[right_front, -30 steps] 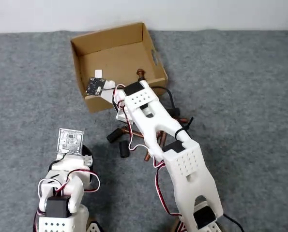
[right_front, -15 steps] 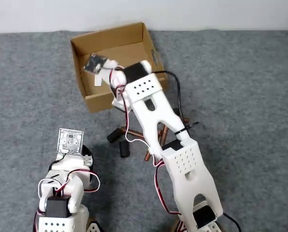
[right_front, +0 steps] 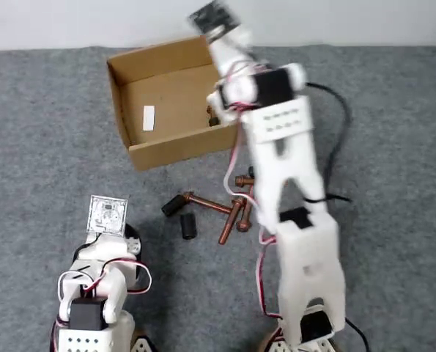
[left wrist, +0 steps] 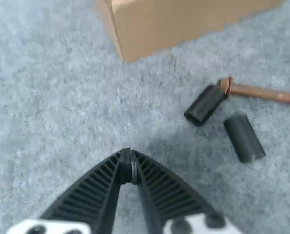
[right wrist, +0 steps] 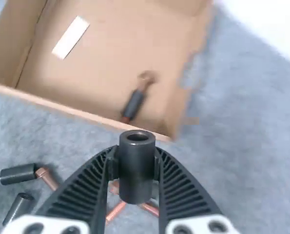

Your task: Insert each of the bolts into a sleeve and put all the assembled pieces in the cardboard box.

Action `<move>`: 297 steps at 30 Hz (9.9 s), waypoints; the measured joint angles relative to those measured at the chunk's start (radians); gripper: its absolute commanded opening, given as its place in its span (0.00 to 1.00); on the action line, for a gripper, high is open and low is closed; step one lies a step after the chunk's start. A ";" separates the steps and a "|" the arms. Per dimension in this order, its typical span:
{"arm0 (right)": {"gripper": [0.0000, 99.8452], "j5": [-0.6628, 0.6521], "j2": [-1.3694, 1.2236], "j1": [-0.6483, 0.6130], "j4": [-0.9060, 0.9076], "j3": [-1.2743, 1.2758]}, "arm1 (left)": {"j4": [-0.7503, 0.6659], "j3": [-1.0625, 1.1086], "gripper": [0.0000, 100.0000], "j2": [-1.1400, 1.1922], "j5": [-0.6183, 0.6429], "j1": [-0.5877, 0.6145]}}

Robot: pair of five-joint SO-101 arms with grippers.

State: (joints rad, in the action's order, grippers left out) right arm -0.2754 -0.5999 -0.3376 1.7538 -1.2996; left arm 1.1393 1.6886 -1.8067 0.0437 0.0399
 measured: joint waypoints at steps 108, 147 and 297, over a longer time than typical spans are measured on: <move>0.01 0.531 2.191 0.423 -0.147 2.275 | 0.557 -2.429 0.00 2.743 0.261 -0.591; 0.01 0.531 2.406 -0.176 -0.187 2.377 | 0.477 -1.680 0.00 1.304 0.345 -0.666; 0.01 0.442 0.982 -0.038 -1.266 1.758 | -0.209 -0.051 0.00 0.390 0.063 -0.031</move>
State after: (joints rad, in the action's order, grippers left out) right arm 0.1665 0.3821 -0.3759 0.4879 0.4588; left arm 0.9306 1.6379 -1.4170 0.1066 0.0092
